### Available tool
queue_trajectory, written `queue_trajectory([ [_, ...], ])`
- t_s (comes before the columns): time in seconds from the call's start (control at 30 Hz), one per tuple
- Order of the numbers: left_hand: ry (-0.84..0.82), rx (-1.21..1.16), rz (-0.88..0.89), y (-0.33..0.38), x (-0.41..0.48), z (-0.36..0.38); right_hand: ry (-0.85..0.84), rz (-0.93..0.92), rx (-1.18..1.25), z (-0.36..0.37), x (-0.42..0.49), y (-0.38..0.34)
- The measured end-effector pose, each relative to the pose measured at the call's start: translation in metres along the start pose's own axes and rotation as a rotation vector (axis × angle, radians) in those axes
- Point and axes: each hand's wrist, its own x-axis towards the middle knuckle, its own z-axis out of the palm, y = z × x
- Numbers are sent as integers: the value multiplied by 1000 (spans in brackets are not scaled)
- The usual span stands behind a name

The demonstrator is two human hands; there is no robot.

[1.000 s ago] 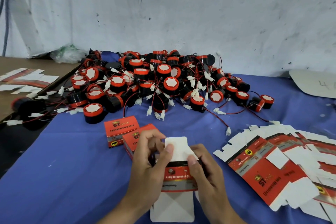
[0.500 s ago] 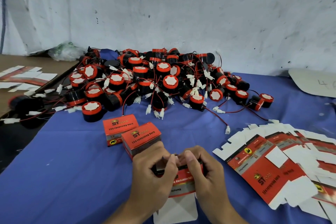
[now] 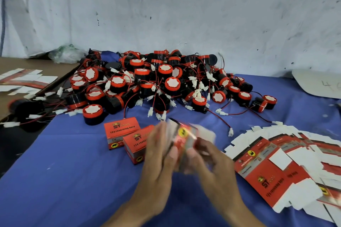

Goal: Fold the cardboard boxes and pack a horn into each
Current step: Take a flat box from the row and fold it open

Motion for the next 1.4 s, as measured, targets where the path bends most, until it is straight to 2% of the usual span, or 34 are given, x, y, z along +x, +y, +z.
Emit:
queue_trajectory([
  [0.07,-271,-130,-98,-5,-8,5,-126,71,18,4,-2,3],
  [0.13,-364,-144,-148,-10,-6,-1,-214,104,-81,-3,4,6],
  [0.17,-339,-159,-162,-11,-1,-6,-298,44,-193,-9,8,5],
  [0.23,-226,-154,-159,-14,9,-18,-498,-309,-542,-17,16,5],
  [0.27,-196,-113,-135,-16,12,-21,-645,-497,-739,-16,20,1],
  [0.3,-195,-66,-115,-17,14,-22,-844,-575,-913,-13,23,-5],
  [0.33,-199,-31,-108,-19,14,-22,-1024,-561,-963,-13,31,-12],
  [0.37,-187,-9,-109,-20,15,-22,-1162,-452,-905,-12,43,-21],
  [0.4,-151,12,-110,-23,17,-22,-1216,-316,-750,-14,59,-29],
  [0.43,-107,30,-102,-26,19,-22,-1161,-252,-598,-15,76,-37],
  [0.47,-74,41,-90,-29,21,-23,-988,-199,-442,-13,96,-39],
  [0.53,-43,64,-73,-32,23,-23,-488,-125,-183,-1,141,-35],
  [0.57,-30,107,-60,-33,23,-23,-290,-104,-213,9,164,-28],
  [0.6,-14,168,-38,-33,22,-23,-190,-64,-336,24,184,-22],
  [0.67,40,273,23,-34,21,-23,-325,71,-673,54,210,-3],
  [0.73,96,315,111,-36,20,-23,-415,136,-858,82,218,16],
  [0.8,130,298,188,-40,20,-24,-312,65,-859,93,211,31],
  [0.87,135,304,248,-43,21,-24,-204,-52,-732,85,198,41],
  [1.0,168,330,331,-45,22,-21,-149,-182,-723,43,184,61],
  [1.07,187,313,313,-44,21,-19,-238,-199,-760,37,182,62],
  [1.2,195,404,326,-40,22,-23,-592,-288,-840,66,190,56],
  [1.23,188,462,327,-38,22,-24,-622,-304,-903,73,192,55],
  [1.3,160,571,304,-35,23,-26,-564,-336,-1056,81,194,51],
  [1.33,155,594,295,-35,22,-27,-533,-308,-1102,81,194,48],
  [1.4,164,587,268,-33,21,-27,-584,-206,-1115,75,192,41],
])
